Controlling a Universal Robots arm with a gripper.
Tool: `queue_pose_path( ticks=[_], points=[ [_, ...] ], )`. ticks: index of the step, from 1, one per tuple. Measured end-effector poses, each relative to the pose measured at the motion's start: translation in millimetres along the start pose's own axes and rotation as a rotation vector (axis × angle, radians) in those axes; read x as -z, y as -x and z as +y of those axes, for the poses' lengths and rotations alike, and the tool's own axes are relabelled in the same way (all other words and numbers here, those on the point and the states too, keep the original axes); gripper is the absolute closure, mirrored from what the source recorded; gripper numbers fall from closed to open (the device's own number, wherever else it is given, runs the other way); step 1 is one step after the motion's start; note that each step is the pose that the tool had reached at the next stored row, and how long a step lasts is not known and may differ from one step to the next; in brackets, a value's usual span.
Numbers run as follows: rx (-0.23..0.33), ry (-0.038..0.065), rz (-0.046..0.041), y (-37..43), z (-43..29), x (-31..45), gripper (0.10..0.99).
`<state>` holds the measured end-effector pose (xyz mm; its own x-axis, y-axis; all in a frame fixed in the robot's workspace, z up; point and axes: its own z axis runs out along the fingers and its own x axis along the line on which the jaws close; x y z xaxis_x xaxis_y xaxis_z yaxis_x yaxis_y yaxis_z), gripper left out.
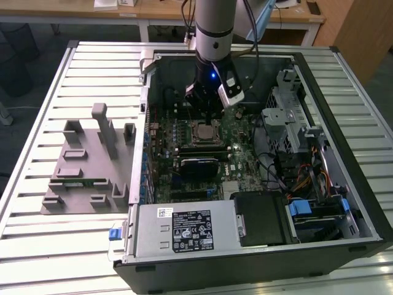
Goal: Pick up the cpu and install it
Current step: 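Close the cpu cover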
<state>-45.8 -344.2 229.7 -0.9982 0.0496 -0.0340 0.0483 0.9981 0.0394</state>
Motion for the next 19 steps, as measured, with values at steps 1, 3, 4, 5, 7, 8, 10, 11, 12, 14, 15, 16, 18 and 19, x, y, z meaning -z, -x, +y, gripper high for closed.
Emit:
queue_pose_path(
  ticks=[1,3,4,5,7,8,10,11,12,14,15,16,18,19],
  points=[
    [0.0,0.0,0.0,0.4,0.0,-0.8,0.98],
    [0.0,0.0,0.0001,1.2,0.0,-2.4,0.98],
    [0.0,0.0,0.0001,1.6,-0.1,-3.3,0.98],
    [0.0,0.0,0.0001,2.0,-0.1,-4.1,0.98],
    [0.0,0.0,0.0002,2.7,-0.1,-5.4,0.98],
    [0.0,0.0,0.0001,3.2,-0.1,-6.0,0.98],
    [0.0,0.0,0.0001,4.1,0.0,-7.2,0.98],
    [0.0,0.0,0.0002,4.5,0.0,-7.9,0.98],
    [0.0,0.0,0.0001,4.5,0.0,-8.5,0.98],
    [0.0,0.0,0.0001,4.5,0.0,-9.4,0.98],
    [0.0,0.0,0.0001,4.3,-0.1,-9.8,0.98],
    [0.0,0.0,0.0,3.9,-0.1,-10.4,0.98],
    [0.0,0.0,0.0001,2.3,-0.2,-11.4,0.98],
    [0.0,0.0,0.0001,1.2,-0.3,-11.9,0.98]
  ],
)
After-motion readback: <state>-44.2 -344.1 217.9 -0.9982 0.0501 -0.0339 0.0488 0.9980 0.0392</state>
